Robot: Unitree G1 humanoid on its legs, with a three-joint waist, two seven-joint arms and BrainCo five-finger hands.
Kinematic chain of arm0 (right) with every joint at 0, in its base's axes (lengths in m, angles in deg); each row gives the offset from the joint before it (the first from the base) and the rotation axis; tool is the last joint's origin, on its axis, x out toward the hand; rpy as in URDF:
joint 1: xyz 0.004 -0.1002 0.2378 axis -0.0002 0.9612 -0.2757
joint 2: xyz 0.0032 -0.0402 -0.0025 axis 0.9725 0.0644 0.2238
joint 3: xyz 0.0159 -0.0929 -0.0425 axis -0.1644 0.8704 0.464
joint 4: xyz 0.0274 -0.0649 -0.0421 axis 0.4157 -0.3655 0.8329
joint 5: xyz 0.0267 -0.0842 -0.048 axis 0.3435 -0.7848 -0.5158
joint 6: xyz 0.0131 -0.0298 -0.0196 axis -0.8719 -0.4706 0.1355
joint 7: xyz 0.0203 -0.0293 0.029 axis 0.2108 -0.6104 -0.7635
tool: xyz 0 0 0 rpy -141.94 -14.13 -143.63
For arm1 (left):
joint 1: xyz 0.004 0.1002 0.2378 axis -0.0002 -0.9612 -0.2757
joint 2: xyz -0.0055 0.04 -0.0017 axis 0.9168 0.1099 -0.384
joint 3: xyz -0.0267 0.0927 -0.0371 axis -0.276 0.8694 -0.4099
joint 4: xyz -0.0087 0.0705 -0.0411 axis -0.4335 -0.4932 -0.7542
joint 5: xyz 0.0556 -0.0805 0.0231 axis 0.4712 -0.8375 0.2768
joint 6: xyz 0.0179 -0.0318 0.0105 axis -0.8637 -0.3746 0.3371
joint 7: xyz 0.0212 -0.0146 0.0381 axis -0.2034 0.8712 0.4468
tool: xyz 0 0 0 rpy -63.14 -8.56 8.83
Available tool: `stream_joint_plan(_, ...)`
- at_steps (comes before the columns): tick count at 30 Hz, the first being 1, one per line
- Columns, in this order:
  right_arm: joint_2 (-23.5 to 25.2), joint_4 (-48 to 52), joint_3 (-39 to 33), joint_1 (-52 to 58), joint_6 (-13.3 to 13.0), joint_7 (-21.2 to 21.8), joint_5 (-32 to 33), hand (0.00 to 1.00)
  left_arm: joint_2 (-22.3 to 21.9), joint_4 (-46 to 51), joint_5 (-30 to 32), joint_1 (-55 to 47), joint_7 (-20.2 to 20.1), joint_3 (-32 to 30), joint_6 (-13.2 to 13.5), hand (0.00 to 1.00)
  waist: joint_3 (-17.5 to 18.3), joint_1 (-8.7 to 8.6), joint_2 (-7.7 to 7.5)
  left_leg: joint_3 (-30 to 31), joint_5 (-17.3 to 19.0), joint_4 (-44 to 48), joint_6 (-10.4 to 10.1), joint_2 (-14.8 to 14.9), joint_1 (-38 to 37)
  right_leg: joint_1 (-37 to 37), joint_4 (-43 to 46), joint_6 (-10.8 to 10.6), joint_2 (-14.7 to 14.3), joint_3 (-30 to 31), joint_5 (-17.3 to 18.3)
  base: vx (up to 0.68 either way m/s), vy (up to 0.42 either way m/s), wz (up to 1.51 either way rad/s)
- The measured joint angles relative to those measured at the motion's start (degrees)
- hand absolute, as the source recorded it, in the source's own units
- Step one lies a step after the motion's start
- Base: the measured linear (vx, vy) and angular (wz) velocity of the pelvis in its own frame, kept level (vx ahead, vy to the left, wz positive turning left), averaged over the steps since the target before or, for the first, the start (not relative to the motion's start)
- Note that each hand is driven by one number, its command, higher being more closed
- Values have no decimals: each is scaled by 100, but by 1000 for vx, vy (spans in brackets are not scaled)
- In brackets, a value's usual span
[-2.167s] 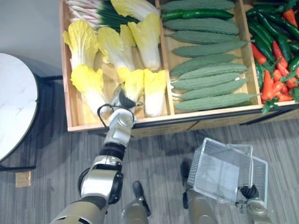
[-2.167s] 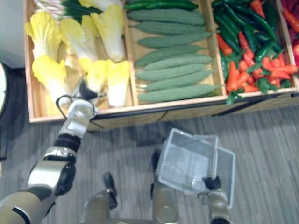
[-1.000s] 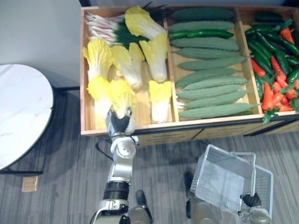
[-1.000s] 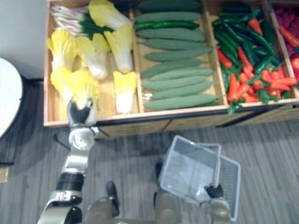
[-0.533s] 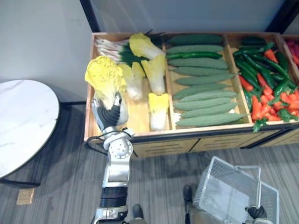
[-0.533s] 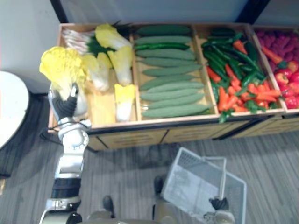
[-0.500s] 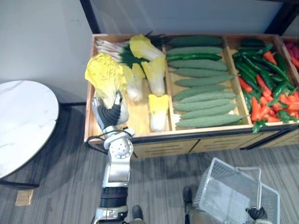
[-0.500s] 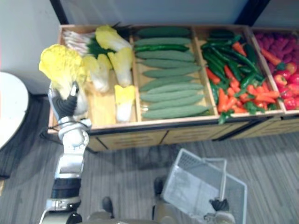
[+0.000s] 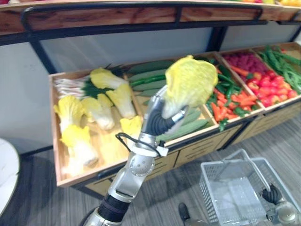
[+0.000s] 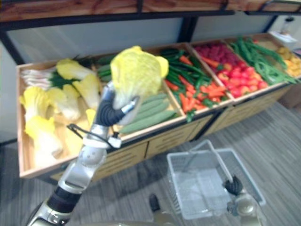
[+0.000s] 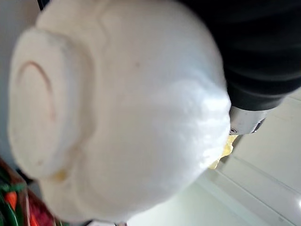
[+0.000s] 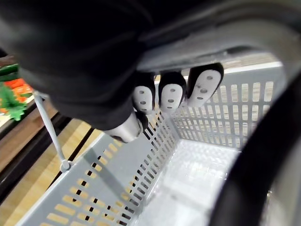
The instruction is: Pick vegetable in the basket
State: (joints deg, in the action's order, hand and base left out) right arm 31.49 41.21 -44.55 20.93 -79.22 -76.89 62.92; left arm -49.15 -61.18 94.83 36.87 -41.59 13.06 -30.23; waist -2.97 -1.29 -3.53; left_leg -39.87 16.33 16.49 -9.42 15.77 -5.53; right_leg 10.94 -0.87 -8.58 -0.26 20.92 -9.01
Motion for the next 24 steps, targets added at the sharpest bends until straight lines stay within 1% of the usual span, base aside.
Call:
stream_joint_plan(2,-159,278,214,25,-60,91,0,100,103,0,-1,8,-130,166,86,100,4,-16,7,-183,33,2,-14,0,-92,15,7,-18,-46,154,-12,-2,34,-58)
stream_joint_plan(3,-331,486,362,73,-152,167,1,100,135,1,-37,36,-225,352,144,100,9,-19,16,-360,64,7,-26,-2,-171,51,34,-21,-94,292,-15,3,32,-56)
stream_joint_plan(5,-500,607,467,65,-232,255,3,100,214,0,-273,94,-347,541,186,100,16,-20,28,-499,94,51,-30,10,-196,108,93,-21,-146,415,-14,14,33,-45)
stream_joint_plan(6,-612,711,555,56,-235,273,3,100,317,-2,-436,166,-436,682,187,100,16,-29,34,-623,123,77,-53,24,-269,116,112,-26,-196,514,-18,23,35,-50)
stream_joint_plan(8,-733,874,674,42,-243,352,6,100,464,-14,-502,262,-518,834,199,100,19,-33,40,-830,135,77,-73,37,-413,96,151,-26,-274,669,-18,20,33,-50)
stream_joint_plan(9,-848,997,773,35,-258,371,9,100,548,-16,-672,301,-602,966,273,100,20,-42,43,-970,156,85,-100,38,-499,99,185,-29,-334,790,-20,17,36,-42)
stream_joint_plan(11,-983,1079,846,34,-283,383,10,100,595,-18,-687,334,-686,1152,317,100,24,-51,62,-1096,179,98,-138,43,-582,98,218,-30,-386,890,-20,13,35,-37)
stream_joint_plan(12,-1105,1194,867,33,-299,384,10,100,640,-22,-891,339,-818,1315,356,100,46,-72,100,-1179,210,130,-186,57,-617,103,234,-33,-425,972,-22,8,26,-29)
stream_joint_plan(13,-1177,1234,894,18,-320,385,10,100,668,-34,-927,340,-868,1389,387,100,59,-98,123,-1237,225,153,-206,74,-637,109,254,-33,-448,1007,-22,12,34,-40)
stream_joint_plan(14,-1347,1303,1027,-79,-341,389,8,100,764,-54,-1104,341,-958,1531,434,100,76,-145,168,-1357,244,169,-234,84,-709,112,287,-33,-508,1104,-21,11,27,-38)
stream_joint_plan(16,-1603,1497,1179,-158,-415,391,8,100,822,-278,-1148,445,-1092,1732,517,100,114,-192,239,-1562,267,179,-274,93,-818,121,319,-44,-601,1269,-30,9,33,-51)
stream_joint_plan(17,-1770,1624,1325,-225,-441,391,8,100,860,-415,-1255,522,-1165,1843,521,100,139,-203,279,-1683,282,184,-300,92,-854,152,333,-57,-648,1364,-39,6,31,-48)
stream_joint_plan(18,-1833,1679,1385,-277,-467,391,8,100,880,-486,-1300,560,-1208,1882,523,100,151,-225,299,-1754,294,191,-319,92,-873,179,356,-60,-680,1415,-40,9,39,-42)
stream_joint_plan(19,-1926,1751,1529,-432,-497,395,8,100,935,-606,-1311,614,-1279,1946,523,100,155,-320,334,-1830,318,202,-361,95,-892,201,371,-61,-720,1483,-41,8,25,-30)
stream_joint_plan(20,-1952,1808,1561,-461,-503,407,8,100,957,-682,-1310,663,-1311,2003,524,100,158,-324,343,-1887,324,202,-372,98,-916,210,381,-61,-749,1524,-41,15,36,-47)
stream_joint_plan(22,-2065,1916,1753,-585,-617,431,18,100,965,-950,-1308,766,-1408,2157,530,100,165,-346,364,-2103,336,232,-403,129,-1013,221,388,-85,-873,1703,-62,16,21,-44)
stream_joint_plan(24,-2198,2088,1894,-623,-635,477,30,100,979,-1060,-1297,808,-1504,2289,540,100,171,-370,373,-2227,338,286,-406,148,-1020,274,403,-107,-929,1804,-77,19,11,-32)
